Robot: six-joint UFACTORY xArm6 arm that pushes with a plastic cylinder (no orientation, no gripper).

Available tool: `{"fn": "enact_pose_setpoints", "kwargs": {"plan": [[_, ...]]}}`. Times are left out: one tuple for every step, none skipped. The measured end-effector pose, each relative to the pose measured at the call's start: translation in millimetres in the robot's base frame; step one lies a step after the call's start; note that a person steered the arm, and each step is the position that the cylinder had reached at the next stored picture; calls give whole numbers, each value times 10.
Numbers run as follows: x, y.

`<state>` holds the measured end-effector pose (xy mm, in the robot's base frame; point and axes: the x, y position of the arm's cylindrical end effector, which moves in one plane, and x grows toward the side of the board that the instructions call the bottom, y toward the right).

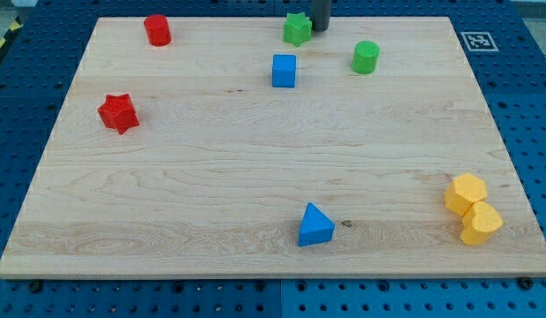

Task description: Separate the green blocks

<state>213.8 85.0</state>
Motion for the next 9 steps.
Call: {"fn": "enact_pose_setpoints", "kwargs": {"plan": [[103, 350], [372, 476], [372, 476], [375, 613], [481, 624], [711, 251], [957, -8], [441, 82], [204, 364]]}}
